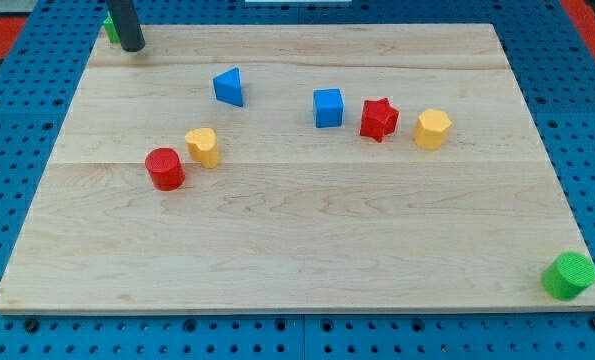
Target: Move red circle to bottom left
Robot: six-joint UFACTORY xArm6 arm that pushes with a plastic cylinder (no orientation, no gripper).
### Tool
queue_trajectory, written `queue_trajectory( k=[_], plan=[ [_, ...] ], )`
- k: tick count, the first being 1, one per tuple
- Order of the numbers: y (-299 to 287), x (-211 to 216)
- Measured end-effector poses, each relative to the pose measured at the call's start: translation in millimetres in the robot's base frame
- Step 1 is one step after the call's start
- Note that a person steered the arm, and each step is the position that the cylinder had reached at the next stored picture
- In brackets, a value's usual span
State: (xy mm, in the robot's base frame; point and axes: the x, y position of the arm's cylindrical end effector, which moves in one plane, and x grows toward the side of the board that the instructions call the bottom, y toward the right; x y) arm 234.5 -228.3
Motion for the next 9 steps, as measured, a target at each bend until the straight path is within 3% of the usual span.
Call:
queue_trajectory(
  k=[2,5,6,7,9],
  plan=[
    [9.6,4.8],
    [20.6,117.7],
    [53.8,155.2],
    [95.3,177.6],
    [83.8,210.4]
  ],
)
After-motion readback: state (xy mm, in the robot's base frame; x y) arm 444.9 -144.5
